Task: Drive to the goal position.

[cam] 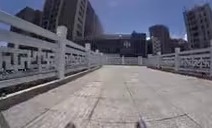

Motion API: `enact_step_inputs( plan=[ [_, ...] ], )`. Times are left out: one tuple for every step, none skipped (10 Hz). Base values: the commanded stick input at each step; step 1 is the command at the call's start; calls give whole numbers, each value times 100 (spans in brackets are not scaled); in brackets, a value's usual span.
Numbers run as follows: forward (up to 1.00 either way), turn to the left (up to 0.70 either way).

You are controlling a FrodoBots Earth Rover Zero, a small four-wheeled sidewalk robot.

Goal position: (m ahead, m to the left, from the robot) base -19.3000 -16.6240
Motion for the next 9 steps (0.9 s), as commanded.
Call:
enact_step_inputs(
  plan=[
    [70,0],
    [70,0],
    [70,0],
    [70,0],
    [70,0],
    [70,0],
    [70,0],
    [70,0],
    [70,0]
  ],
)
